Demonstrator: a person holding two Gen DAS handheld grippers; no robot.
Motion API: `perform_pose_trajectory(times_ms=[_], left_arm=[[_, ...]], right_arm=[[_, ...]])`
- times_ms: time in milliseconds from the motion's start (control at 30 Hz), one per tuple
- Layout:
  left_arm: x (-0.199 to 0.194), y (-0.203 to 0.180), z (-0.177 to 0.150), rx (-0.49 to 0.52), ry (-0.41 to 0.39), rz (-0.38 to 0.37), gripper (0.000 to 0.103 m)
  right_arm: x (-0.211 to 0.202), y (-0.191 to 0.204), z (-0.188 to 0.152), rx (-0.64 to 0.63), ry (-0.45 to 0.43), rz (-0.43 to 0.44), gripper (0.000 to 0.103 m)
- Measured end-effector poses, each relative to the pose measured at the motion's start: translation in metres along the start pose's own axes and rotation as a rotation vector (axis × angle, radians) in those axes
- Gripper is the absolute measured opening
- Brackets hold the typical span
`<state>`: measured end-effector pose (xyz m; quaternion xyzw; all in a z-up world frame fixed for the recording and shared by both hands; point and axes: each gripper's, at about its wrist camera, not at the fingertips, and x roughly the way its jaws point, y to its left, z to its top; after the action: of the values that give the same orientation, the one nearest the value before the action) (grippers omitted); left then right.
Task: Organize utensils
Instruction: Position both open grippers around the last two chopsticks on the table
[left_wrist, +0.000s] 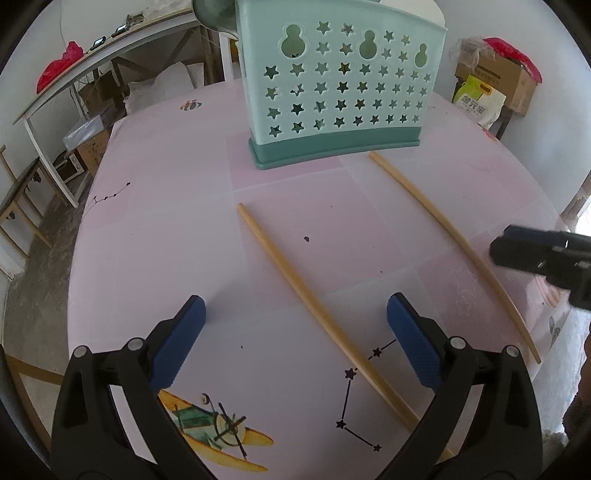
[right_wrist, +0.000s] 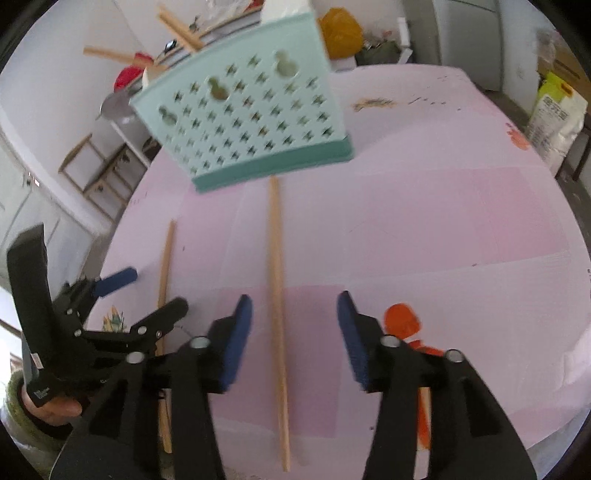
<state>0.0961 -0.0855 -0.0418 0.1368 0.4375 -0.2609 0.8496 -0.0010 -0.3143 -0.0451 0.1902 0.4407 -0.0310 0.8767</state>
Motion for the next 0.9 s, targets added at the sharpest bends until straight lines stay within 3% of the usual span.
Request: perform_pose_trajectory(times_ms=[33,100,267,333,900], left_arm=[[0.000,0.000,0.000,0.001,0.003,-0.001,0.095],[0.001,0.002,0.001,0.002,0.008,-0.003,0.095],[0.002,0.003,0.001,-0.002,0.008,0.000,0.095],[0.002,0.003,0.001,-0.003,0.009,0.002,0.096],[0.004,0.002,-0.001,-0.010,0.003,0.010,0.096]], right_arm=[[-0.001,-0.003,0.000,0.010,-0.007,-0.008,0.063],[0.000,-0.011,0.000,0.036,-0.009,-0.020,0.066],[0.006,-0.019,-0.002,0.060,-0.018,-0.029,0.091],[0.007,-0.017,-0.004,0.053,-0.015,-0.024,0.097],[0.021,0.008,-0.010,-0.068,-0.004,-0.161,0.097]])
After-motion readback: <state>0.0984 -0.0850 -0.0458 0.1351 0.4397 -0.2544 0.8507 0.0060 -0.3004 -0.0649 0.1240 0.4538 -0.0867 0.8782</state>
